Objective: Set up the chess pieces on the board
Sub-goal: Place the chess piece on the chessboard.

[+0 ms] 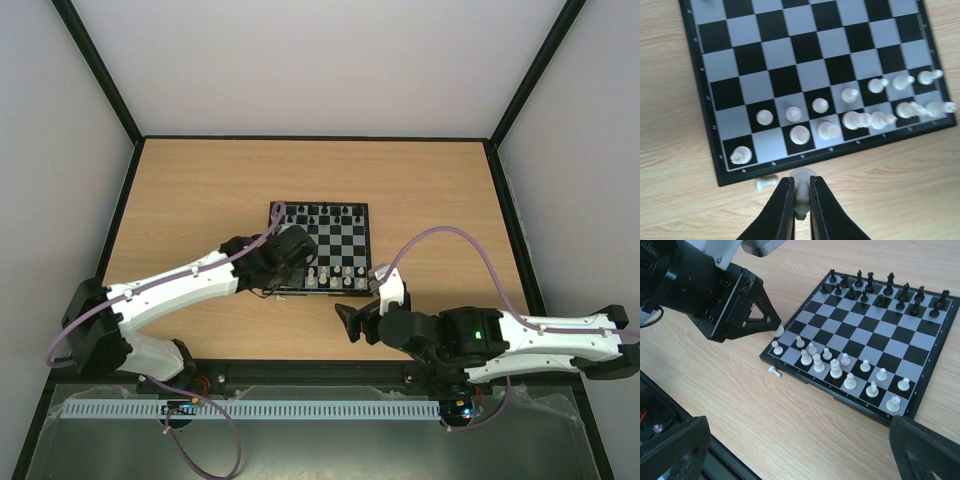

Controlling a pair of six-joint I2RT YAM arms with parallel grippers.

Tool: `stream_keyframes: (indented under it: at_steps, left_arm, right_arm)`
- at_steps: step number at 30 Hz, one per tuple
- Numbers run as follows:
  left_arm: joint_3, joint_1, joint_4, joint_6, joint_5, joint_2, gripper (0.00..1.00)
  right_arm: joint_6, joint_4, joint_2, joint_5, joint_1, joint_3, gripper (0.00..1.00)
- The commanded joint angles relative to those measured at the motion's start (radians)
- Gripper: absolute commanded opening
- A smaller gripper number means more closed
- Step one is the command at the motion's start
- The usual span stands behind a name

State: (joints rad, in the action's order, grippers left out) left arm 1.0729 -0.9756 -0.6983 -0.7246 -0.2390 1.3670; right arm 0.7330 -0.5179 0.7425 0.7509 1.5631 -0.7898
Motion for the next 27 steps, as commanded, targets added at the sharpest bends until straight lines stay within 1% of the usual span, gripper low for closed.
stream_keyframes:
  at_steps: [1, 8, 11, 18, 27]
  left_arm:
    - [0.065, -0.002, -0.145, 0.03, -0.113, 0.077, 0.02]
    - [0.089, 0.006, -0.125, 0.03, -0.113, 0.154, 0.02]
    - [0.087, 0.008, -0.115, 0.026, -0.116, 0.176, 0.02]
    - [0.044, 0.02, -0.053, 0.03, -0.106, 0.211, 0.02]
    - [-0.027, 0.054, 0.036, 0.049, -0.071, 0.246, 0.02]
  right_arm:
    - [0.054, -0.079, 0.013, -0.069, -0.054, -0.003, 0.99]
    - [-0.026, -0.023, 0.064, -0.267, -0.217, 0.017, 0.99]
    - [-0.051, -0.003, 0.091, -0.317, -0.262, 0.019, 0.99]
    - [-0.083, 0.025, 0.099, -0.373, -0.299, 0.03, 0.99]
    - [-0.092, 0.034, 0.109, -0.385, -0.31, 0.034, 0.99]
